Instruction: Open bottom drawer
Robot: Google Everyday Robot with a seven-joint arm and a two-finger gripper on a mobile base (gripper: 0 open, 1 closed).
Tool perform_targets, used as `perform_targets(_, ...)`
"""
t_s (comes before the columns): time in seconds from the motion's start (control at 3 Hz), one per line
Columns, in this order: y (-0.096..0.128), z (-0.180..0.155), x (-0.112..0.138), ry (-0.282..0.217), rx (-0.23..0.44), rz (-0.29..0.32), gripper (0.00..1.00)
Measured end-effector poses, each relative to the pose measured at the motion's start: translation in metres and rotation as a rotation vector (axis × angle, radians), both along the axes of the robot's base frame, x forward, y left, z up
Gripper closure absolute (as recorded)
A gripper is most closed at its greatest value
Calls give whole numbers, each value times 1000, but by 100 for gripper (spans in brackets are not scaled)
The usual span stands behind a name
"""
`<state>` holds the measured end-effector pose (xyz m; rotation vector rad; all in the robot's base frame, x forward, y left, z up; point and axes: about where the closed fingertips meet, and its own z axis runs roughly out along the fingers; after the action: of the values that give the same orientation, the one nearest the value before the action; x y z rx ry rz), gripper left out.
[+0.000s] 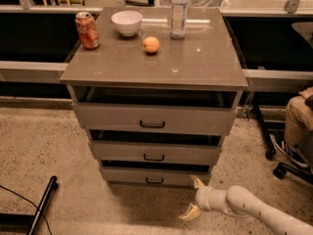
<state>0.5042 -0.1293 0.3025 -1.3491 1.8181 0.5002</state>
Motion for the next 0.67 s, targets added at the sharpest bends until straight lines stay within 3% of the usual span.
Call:
perform_targets(0.33,-23,-10,32,-54,-6,-50,0)
perform_targets(0.67,-20,-12,34,-39,-50,-44,0)
